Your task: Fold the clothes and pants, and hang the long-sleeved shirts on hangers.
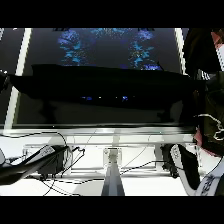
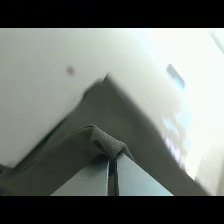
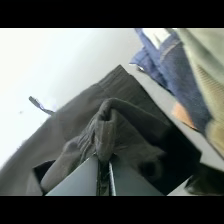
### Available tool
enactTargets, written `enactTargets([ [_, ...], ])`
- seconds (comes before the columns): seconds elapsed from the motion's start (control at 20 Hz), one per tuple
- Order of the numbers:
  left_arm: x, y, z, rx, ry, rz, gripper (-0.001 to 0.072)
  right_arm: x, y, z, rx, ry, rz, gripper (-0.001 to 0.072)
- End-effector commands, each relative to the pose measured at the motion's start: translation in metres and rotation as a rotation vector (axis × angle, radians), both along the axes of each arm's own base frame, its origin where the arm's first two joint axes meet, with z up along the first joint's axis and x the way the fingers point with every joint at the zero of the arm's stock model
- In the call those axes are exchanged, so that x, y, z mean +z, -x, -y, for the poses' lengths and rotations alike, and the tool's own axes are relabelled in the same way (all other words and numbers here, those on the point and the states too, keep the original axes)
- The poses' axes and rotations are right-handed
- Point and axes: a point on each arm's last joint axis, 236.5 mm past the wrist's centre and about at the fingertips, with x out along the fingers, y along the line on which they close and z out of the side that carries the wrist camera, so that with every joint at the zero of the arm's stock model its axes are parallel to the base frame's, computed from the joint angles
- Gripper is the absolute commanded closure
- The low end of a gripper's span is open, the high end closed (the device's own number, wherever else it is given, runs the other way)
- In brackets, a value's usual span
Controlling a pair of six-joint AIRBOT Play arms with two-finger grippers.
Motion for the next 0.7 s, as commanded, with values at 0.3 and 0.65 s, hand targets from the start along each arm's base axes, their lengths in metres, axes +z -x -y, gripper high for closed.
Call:
enactTargets([
  [0.3,-0.037,-0.101,0.008,0.056,0.042,0.013,0.0614,-0.058,-0.133,0.014,-0.085,-0.112,0.080,0.0432],
  [0.65,-0.003,-0.073,0.000,-0.031,0.014,0.000,0.0083,-0.050,-0.148,0.001,0.014,-0.104,0.031,0.0025],
])
